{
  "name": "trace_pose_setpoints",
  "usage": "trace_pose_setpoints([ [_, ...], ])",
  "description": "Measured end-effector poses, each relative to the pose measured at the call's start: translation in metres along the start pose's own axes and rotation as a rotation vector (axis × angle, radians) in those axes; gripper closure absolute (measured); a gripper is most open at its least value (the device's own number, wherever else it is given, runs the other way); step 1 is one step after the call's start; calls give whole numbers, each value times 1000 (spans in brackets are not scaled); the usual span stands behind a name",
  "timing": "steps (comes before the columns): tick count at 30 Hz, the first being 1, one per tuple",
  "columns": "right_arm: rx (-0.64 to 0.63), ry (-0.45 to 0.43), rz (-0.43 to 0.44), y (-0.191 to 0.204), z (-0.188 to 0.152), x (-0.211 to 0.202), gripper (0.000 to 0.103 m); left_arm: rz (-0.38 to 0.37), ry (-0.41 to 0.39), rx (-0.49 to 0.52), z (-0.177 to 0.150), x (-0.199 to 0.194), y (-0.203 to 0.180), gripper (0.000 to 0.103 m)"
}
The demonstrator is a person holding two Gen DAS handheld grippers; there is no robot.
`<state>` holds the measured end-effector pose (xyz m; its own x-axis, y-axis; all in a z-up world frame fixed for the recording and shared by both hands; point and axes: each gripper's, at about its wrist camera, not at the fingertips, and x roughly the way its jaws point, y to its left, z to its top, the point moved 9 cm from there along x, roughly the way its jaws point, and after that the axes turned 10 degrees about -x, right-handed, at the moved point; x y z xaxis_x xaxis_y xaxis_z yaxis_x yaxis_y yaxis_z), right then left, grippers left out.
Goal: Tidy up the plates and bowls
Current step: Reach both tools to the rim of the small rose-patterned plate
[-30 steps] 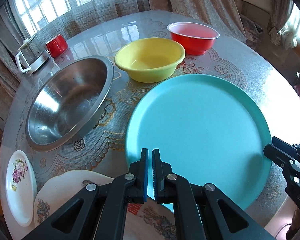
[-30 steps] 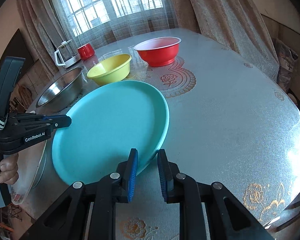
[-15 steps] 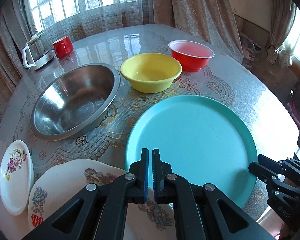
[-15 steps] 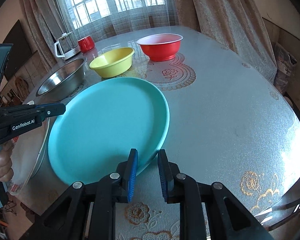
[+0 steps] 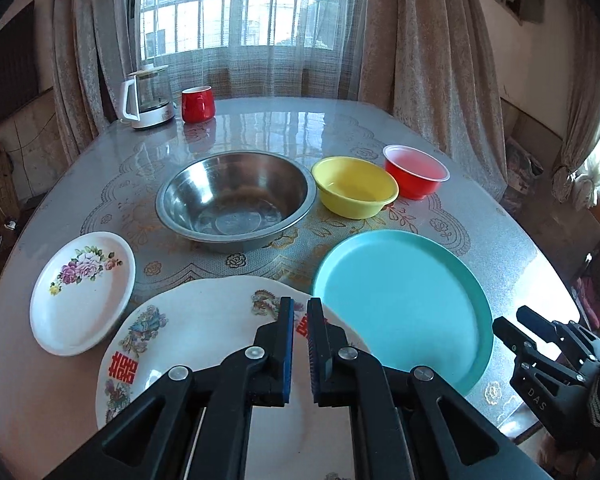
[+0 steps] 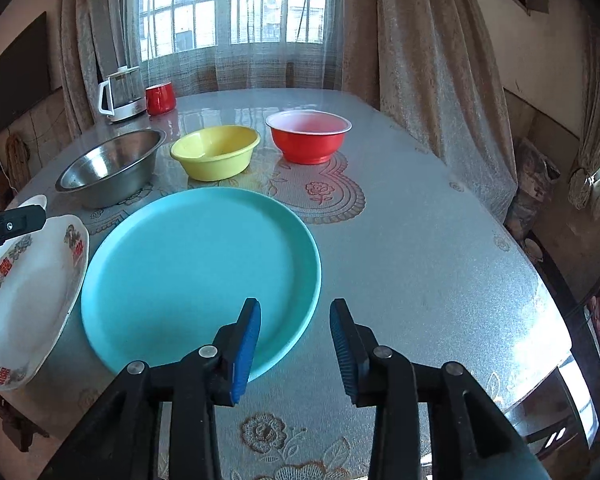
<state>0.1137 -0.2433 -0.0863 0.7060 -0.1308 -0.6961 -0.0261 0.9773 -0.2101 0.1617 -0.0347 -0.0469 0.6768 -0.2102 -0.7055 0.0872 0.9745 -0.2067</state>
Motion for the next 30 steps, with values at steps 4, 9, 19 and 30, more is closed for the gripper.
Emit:
trace_pose_setpoints([
  [4,-52,-50,18,19,18,-12,64,32,-35,-48,-5,-15,26,90],
  [9,-115,-89,64,55,41,-23,64,85,-76,-104,-13,-32,66,88],
  [19,-269,-162,158,141,68,-42,64,206,-122,-242,-23,-53,150,79],
  [30,-433,-201,216,219,85,-48,64,285,-135,-349,-32,-62,210,74],
])
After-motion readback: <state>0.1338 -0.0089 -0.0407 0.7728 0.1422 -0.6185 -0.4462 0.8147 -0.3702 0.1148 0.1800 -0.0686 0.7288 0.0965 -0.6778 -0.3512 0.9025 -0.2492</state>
